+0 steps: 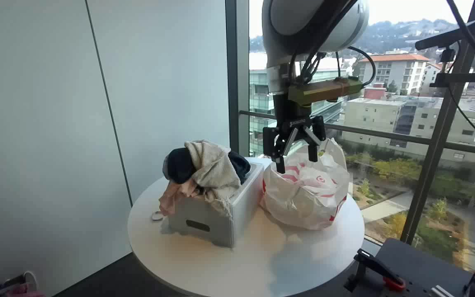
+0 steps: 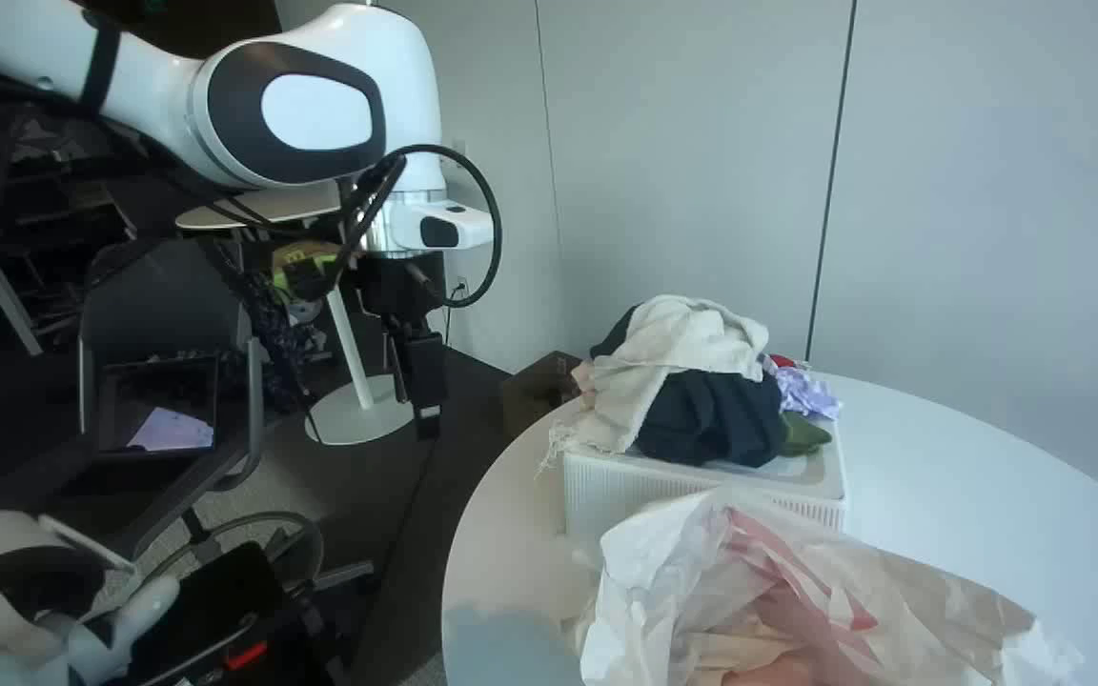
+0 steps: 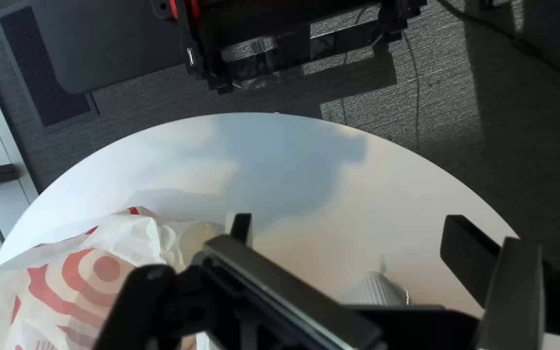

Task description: Put some of the items on the white basket inside the plastic bag

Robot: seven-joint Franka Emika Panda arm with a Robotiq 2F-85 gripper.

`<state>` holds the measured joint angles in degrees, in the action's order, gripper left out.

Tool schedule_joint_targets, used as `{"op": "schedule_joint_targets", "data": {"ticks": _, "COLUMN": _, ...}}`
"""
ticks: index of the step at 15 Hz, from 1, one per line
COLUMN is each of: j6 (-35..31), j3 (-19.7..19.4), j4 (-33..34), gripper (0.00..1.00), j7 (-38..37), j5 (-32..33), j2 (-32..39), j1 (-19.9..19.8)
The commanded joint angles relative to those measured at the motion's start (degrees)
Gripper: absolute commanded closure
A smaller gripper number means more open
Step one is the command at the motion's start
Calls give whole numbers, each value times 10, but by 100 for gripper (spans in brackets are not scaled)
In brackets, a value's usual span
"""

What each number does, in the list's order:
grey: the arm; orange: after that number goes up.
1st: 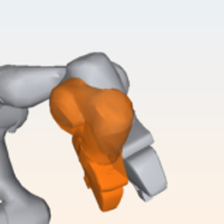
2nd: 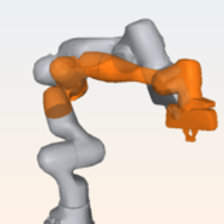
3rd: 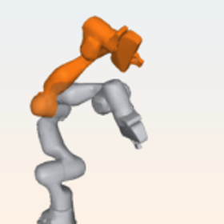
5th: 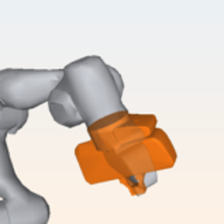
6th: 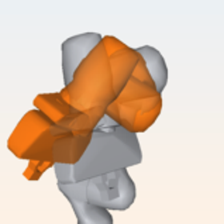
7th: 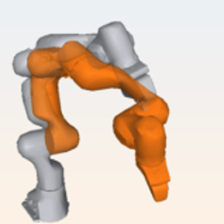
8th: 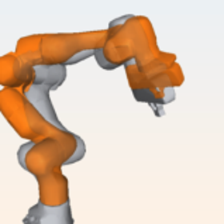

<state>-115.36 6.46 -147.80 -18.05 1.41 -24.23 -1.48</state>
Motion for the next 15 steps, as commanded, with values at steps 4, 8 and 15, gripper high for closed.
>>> {"op": "schedule_joint_targets", "data": {"ticks": 4, "j6": 1, "j3": -4, "j4": 4, "gripper": 0, "j7": -1, "j5": 1, "j2": 0, "j1": 4}}
{"op": "schedule_joint_targets", "data": {"ticks": 8, "j6": 1, "j3": -4, "j4": 4, "gripper": 0, "j7": -1, "j5": 1, "j2": 0, "j1": 4}}
{"op": "schedule_joint_targets", "data": {"ticks": 15, "j6": -63, "j3": -1, "j4": 29, "gripper": 0, "j7": 4, "j5": 1, "j2": 48, "j1": 7}}
